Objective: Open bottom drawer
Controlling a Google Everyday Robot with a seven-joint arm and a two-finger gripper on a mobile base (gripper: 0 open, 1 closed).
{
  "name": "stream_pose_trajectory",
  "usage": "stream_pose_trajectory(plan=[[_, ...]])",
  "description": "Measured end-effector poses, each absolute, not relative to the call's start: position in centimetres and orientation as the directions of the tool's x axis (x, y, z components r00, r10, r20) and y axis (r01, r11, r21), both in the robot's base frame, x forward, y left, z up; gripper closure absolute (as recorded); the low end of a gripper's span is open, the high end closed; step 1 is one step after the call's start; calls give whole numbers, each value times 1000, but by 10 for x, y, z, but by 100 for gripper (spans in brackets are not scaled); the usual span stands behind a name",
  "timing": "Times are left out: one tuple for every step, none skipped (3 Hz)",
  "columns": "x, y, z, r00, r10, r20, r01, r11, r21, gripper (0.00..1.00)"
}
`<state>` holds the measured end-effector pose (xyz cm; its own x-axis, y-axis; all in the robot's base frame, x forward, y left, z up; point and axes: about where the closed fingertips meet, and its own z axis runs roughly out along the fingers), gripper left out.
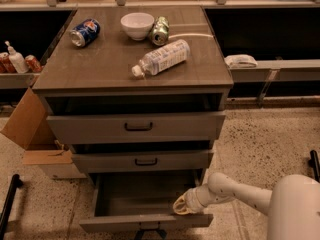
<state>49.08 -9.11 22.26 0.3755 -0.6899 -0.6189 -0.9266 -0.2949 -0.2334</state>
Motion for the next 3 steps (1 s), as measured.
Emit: stream_pose_trajectory(plan=[[489, -89, 221, 375, -688, -621, -927, -297, -231, 36], [488, -88, 220, 375, -686, -624, -927, -298, -229, 12], [486, -86, 219, 375, -684, -626, -927, -300, -227, 0]])
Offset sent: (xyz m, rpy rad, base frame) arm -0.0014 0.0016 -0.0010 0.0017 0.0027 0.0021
